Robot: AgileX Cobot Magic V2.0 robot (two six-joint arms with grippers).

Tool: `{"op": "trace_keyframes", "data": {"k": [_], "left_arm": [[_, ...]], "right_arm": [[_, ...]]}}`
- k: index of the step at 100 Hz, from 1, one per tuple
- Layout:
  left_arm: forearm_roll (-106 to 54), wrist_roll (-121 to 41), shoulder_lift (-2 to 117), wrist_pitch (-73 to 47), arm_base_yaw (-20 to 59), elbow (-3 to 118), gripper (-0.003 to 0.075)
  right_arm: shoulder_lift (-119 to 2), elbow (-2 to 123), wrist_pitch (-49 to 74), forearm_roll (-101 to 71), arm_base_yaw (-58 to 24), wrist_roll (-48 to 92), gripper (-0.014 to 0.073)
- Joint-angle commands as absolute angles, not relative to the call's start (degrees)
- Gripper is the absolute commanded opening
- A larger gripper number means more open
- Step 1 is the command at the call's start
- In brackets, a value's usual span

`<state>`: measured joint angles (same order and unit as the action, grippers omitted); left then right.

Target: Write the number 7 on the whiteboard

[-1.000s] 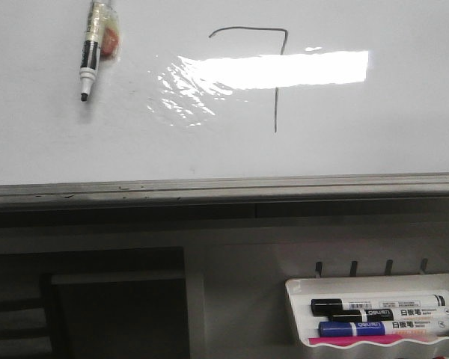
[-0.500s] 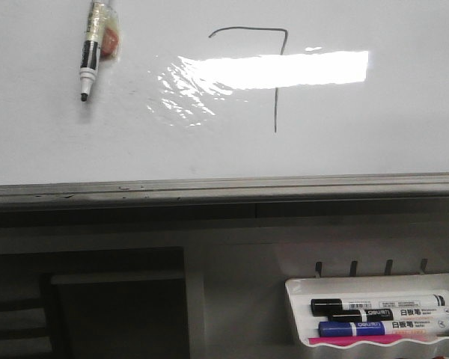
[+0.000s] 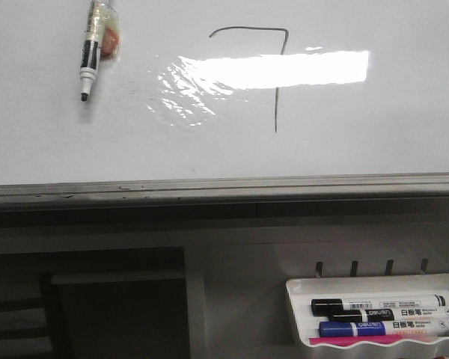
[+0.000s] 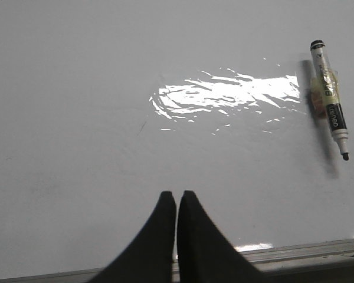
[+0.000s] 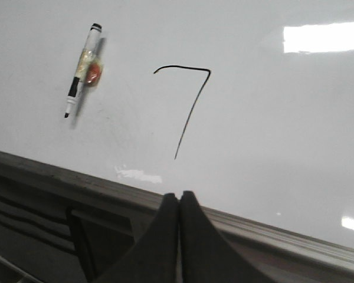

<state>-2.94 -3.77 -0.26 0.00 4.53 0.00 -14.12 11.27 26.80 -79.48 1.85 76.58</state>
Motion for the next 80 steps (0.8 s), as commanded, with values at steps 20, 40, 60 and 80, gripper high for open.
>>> {"op": "trace_keyframes", "data": {"k": [20, 40, 60, 80], "left_arm": [[-3.5, -3.1, -2.0, 4.0, 4.4, -2.1, -0.002], [-3.5, -3.1, -2.0, 4.0, 4.4, -2.1, -0.002], [-3.5, -3.1, -2.0, 4.0, 4.4, -2.1, -0.002], [-3.5, -3.1, -2.0, 4.0, 4.4, -2.1, -0.002]], "right_arm": [[-14.7, 13.6, 18.1, -49.3, 1.8, 48.9, -0.0064], [-14.7, 12.6, 8.4, -9.2, 1.5, 14.7, -0.0064], [-11.6, 8.3, 0.8, 2.1, -0.4, 7.8, -0.0064], [-4.1, 2.3, 0.5, 3.6, -0.3, 7.7, -0.0064]]}}
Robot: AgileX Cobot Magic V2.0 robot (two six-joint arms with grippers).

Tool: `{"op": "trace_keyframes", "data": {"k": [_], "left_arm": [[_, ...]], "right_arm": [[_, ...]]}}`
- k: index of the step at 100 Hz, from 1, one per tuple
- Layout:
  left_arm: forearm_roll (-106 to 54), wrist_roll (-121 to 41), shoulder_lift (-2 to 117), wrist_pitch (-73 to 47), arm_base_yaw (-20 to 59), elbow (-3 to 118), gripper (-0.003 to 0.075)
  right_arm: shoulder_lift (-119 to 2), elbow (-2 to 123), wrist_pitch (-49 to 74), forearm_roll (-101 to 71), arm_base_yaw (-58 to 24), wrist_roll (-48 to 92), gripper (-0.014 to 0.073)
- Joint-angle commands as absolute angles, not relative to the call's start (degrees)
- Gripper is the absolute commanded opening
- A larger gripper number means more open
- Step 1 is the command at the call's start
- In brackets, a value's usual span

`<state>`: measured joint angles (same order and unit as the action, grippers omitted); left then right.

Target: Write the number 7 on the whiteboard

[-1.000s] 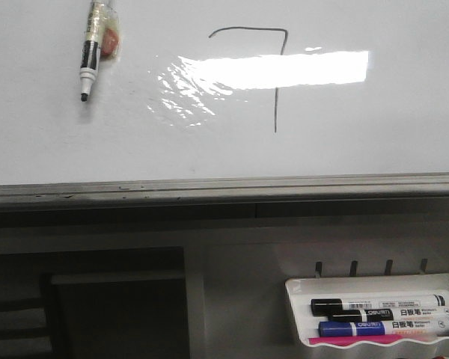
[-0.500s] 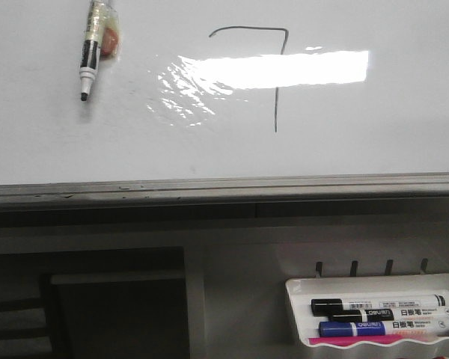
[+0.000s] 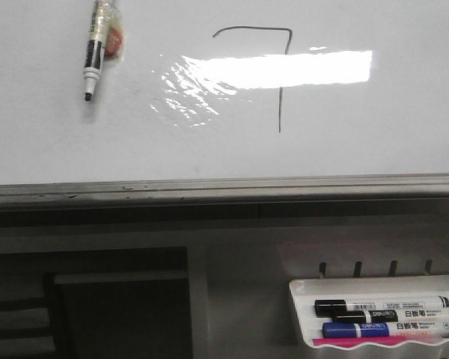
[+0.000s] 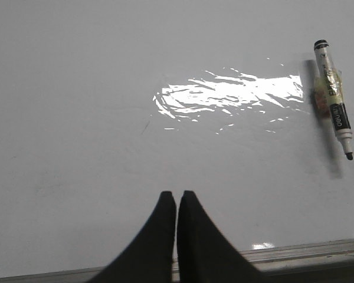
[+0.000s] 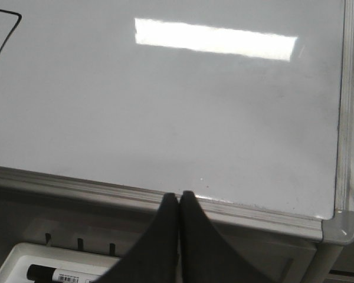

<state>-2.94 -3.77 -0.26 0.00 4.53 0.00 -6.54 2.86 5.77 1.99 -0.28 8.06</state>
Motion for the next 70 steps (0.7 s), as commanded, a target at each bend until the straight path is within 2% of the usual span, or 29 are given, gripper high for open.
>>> {"op": "trace_keyframes", "data": {"k": [1, 13, 46, 70], "left_arm": [[-3.5, -3.1, -2.0, 4.0, 4.4, -2.1, -0.002], [-3.5, -3.1, -2.0, 4.0, 4.4, -2.1, -0.002], [-3.5, -3.1, -2.0, 4.0, 4.4, -2.0, -0.002], [-3.5, -3.1, -2.0, 4.0, 4.4, -2.0, -0.002]], "right_arm": [[-3.8, 2.1, 0.5, 3.6, -0.3, 7.7, -0.0064], [2.0, -1.8, 0.0, 3.6, -0.3, 7.0, -0.0064], [1.8, -2.4, 0.0, 4.1, -3.7, 5.4, -0.0064], [1.8, -2.4, -0.3, 4.0, -3.2, 5.5, -0.0064]]}}
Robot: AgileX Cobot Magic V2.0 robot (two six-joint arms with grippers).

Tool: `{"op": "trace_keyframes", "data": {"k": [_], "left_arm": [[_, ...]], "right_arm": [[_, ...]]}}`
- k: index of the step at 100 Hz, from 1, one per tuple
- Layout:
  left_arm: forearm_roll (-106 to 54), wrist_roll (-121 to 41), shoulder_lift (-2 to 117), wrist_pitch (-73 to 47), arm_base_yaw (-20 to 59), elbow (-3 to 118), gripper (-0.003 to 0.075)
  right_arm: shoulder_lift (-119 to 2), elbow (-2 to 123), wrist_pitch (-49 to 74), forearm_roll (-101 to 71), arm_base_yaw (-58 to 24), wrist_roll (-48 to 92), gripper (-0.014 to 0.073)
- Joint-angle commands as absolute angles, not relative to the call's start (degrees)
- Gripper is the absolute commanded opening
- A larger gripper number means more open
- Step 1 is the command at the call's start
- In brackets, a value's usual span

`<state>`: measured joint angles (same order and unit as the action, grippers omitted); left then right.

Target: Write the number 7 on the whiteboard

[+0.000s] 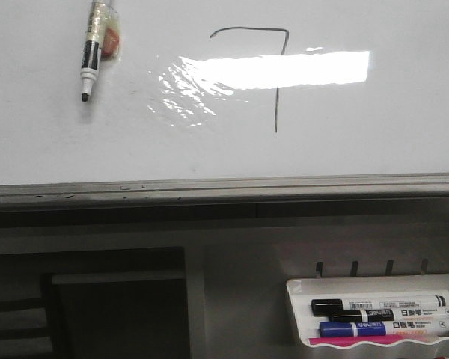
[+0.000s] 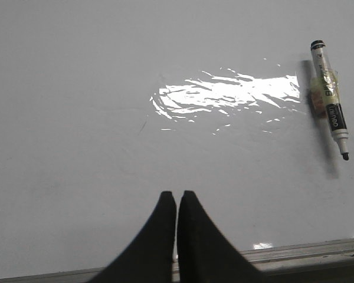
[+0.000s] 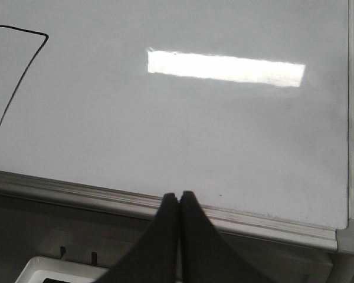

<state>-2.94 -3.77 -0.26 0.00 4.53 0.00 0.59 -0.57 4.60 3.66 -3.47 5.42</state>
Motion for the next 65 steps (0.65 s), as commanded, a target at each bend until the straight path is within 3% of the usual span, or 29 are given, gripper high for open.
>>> {"op": "trace_keyframes", "data": {"k": [1, 65], "left_arm": [[-3.5, -3.1, -2.0, 4.0, 4.4, -2.0, -0.002], [-3.5, -3.1, -2.0, 4.0, 4.4, -2.0, -0.002]], "right_arm": [[1.8, -2.4, -0.3, 4.0, -3.2, 5.5, -0.0064], [1.8, -2.4, -0.5, 4.0, -3.2, 5.5, -0.0064]]}}
